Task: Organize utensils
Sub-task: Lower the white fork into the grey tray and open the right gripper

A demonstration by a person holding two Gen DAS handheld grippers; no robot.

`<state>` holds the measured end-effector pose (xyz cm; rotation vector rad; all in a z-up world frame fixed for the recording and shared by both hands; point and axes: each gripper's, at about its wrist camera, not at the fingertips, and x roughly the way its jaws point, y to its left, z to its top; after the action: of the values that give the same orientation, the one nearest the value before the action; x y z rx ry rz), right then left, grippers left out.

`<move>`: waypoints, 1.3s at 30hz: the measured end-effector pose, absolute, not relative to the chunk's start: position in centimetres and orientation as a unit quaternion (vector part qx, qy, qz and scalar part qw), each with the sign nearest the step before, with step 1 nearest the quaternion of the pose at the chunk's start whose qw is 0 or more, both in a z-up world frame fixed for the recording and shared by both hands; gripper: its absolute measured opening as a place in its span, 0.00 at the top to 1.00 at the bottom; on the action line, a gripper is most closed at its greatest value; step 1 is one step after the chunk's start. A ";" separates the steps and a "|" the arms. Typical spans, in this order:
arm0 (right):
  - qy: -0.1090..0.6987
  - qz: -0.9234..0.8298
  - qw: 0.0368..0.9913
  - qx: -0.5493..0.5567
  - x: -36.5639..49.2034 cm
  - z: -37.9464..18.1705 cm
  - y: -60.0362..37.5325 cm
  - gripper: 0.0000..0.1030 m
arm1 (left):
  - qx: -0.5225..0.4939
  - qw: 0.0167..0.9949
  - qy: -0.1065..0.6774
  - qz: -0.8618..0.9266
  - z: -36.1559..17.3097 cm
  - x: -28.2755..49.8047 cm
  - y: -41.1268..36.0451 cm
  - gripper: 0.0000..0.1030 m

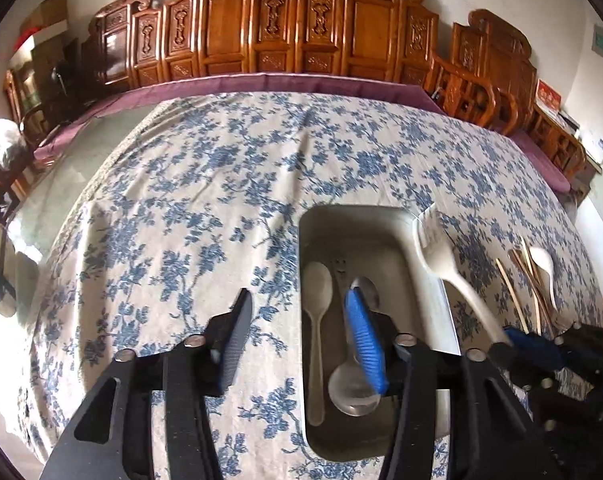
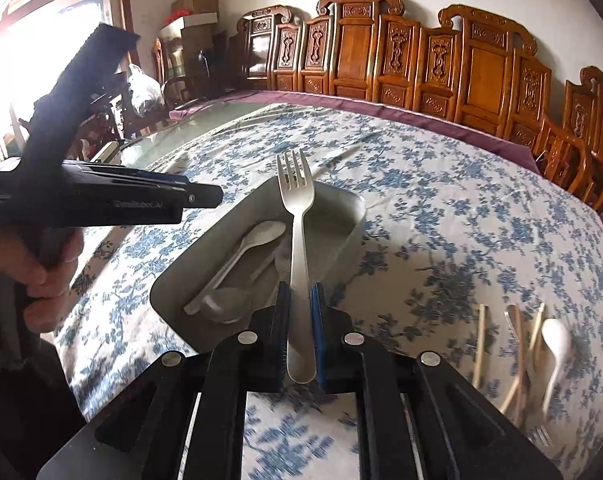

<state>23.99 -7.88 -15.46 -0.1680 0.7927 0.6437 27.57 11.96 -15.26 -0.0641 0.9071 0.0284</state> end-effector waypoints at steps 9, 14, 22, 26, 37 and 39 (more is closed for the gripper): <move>0.403 0.301 0.863 -0.053 26.1 -16.5 -5.1 0.88 | -0.052 0.907 0.416 0.033 -14.0 27.3 14.0 0.31; 0.417 0.292 0.860 -0.036 26.9 -17.4 -4.3 0.88 | -0.060 0.908 0.412 0.040 -13.8 27.3 14.7 0.21; 0.440 0.306 0.844 0.007 27.5 -18.7 -3.8 0.85 | -0.063 0.909 0.410 0.044 -13.6 27.2 15.1 0.20; 0.437 0.332 0.836 0.006 26.8 -18.6 -3.3 0.85 | -0.060 0.908 0.411 0.044 -13.6 27.3 15.0 0.20; 0.406 0.331 0.852 -0.010 25.1 -16.2 -7.9 0.85 | -0.053 0.909 0.412 0.030 -13.6 27.3 13.6 0.20; 0.395 0.324 0.859 -0.024 24.6 -15.5 -9.8 0.85 | -0.053 0.909 0.413 0.022 -13.6 27.4 13.0 0.15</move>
<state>24.60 -9.78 -15.54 -0.0501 0.8292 0.6800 27.39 12.97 -13.63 -0.1102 0.8511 0.0445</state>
